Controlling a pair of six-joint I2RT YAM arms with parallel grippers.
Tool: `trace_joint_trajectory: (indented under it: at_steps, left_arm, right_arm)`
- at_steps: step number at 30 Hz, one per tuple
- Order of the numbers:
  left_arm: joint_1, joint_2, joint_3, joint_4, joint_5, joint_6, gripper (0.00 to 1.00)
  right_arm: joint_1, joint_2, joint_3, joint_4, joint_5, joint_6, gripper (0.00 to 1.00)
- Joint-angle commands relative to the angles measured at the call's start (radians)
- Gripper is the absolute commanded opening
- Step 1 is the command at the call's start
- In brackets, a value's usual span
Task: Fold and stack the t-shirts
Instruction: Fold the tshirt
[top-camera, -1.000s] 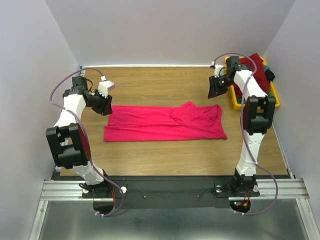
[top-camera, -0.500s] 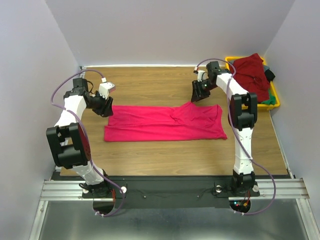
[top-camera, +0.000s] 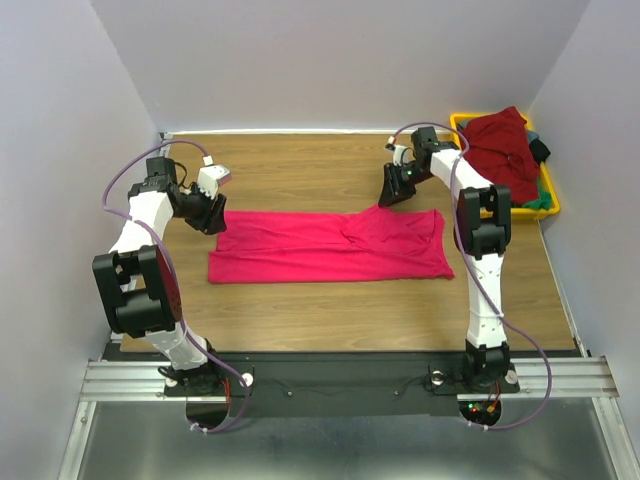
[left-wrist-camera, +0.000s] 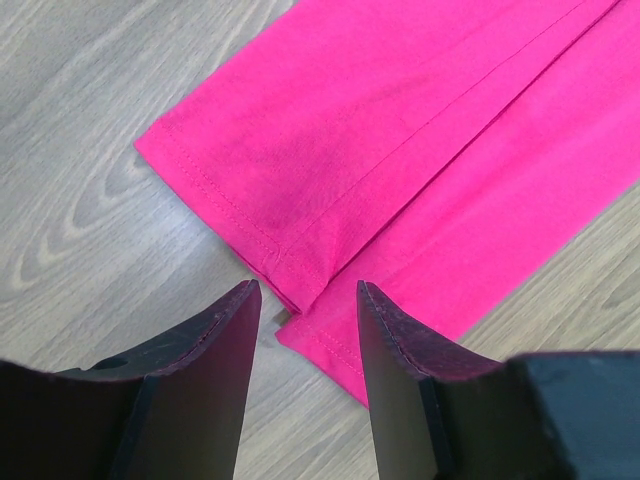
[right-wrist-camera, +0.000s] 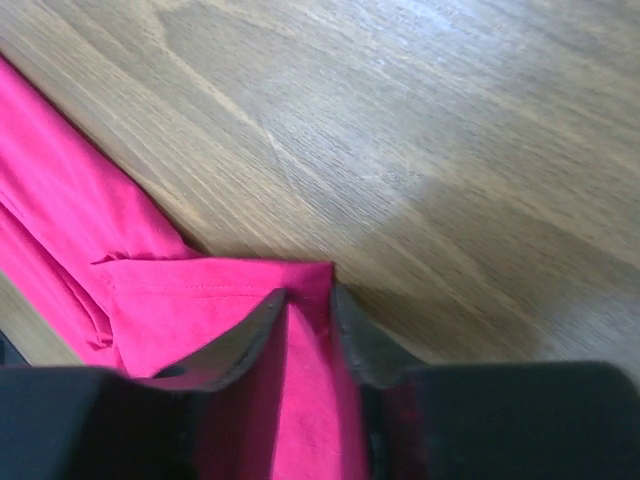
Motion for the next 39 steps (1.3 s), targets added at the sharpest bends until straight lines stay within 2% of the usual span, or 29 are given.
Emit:
trace_joint_trajectory:
  at_steps: [1,4,7,18,28,35,36,39]
  left_arm:
    - [0.0,-0.009,-0.003,-0.001,0.007,0.004,0.55]
    - [0.002,-0.009,-0.006,0.002,0.009,0.004,0.55]
    - [0.0,-0.014,-0.006,0.004,0.009,0.002,0.55]
    - [0.0,-0.035,-0.022,0.01,0.017,-0.002,0.55]
    - [0.0,-0.055,-0.04,0.008,0.008,0.002,0.55]
    - [0.002,-0.052,-0.065,0.03,0.008,-0.015,0.55]
    - [0.0,-0.049,-0.077,0.036,0.006,-0.022,0.55]
    - [-0.007,-0.042,-0.085,0.071,-0.015,-0.044,0.55]
  right_arm:
    - [0.015,0.013,0.019,0.014,-0.04,0.008,0.27]
    - [0.015,-0.013,0.016,0.014,-0.049,0.002,0.09]
    - [0.014,-0.056,0.014,0.014,-0.058,-0.006,0.0]
    - [0.06,-0.261,-0.144,0.024,-0.063,-0.098,0.01]
    - [0.133,-0.424,-0.441,0.033,-0.046,-0.184,0.01]
    - [0.175,-0.433,-0.593,0.062,-0.014,-0.21,0.01]
    - [0.176,-0.429,-0.596,0.06,0.0,-0.213,0.02]
    - [0.178,-0.436,-0.602,0.048,0.012,-0.218,0.18]
